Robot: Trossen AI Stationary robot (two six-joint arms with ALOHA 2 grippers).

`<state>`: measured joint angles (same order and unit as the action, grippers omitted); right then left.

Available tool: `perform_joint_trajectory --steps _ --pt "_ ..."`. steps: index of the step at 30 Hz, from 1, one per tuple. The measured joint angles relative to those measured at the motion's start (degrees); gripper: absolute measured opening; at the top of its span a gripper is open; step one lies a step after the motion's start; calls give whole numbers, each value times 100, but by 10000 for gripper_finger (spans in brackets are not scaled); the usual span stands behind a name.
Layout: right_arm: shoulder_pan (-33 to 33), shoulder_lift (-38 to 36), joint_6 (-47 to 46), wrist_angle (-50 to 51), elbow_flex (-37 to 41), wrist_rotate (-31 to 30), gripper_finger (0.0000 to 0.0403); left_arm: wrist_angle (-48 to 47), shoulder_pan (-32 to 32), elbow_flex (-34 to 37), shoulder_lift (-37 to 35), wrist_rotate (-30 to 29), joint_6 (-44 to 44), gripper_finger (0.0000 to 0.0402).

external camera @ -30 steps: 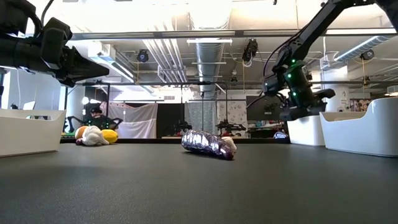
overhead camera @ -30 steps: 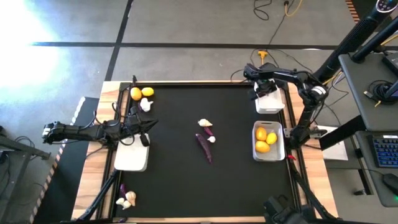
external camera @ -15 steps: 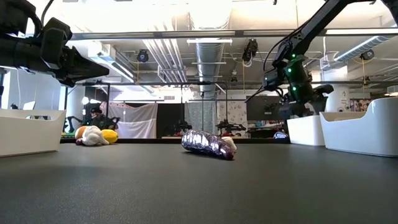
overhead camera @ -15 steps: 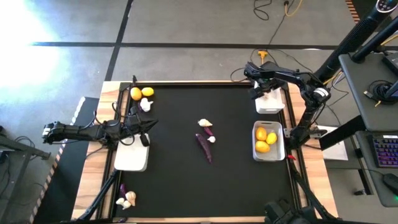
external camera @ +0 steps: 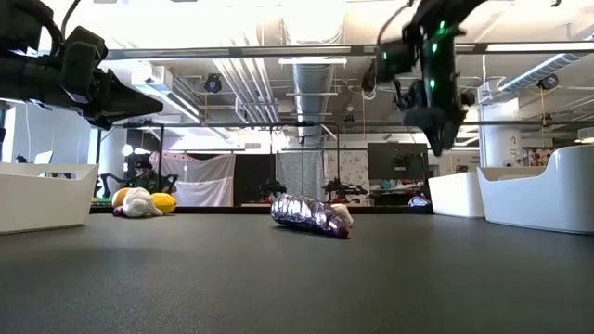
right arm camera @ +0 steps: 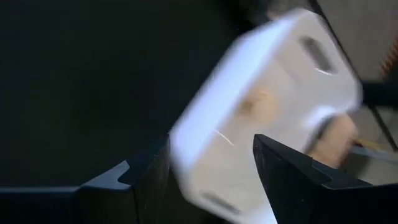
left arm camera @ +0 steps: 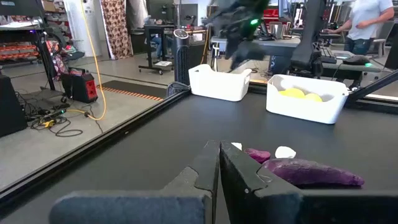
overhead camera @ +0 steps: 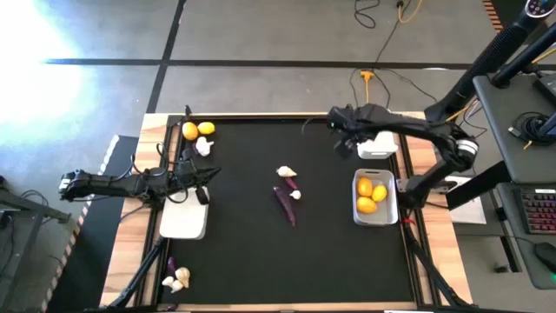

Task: Sort produce into baskets
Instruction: Put the garlic into the top white bin

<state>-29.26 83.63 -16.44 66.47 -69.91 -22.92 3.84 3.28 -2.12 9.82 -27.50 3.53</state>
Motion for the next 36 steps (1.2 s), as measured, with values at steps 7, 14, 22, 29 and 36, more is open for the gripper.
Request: perform_joint_trajectory --steps 7,14,22,29,36 --pt "1806 -509 530 -1762 742 1907 221 0 0 0 0 -1 -1 0" --pt "3589 -462 1201 -4535 1856 2068 221 -2 -1 0 0 1 -2 0" --pt "3721 370 1543 -5654 1936 1363 221 -2 -1 1 0 0 -2 0" --pt "3310 1246 1891 -5696 1351 1339 221 -2 0 1 0 2 -1 0" --pt "2959 1909 2098 -5619 902 1375 221 -4 1 1 0 -1 0 0"
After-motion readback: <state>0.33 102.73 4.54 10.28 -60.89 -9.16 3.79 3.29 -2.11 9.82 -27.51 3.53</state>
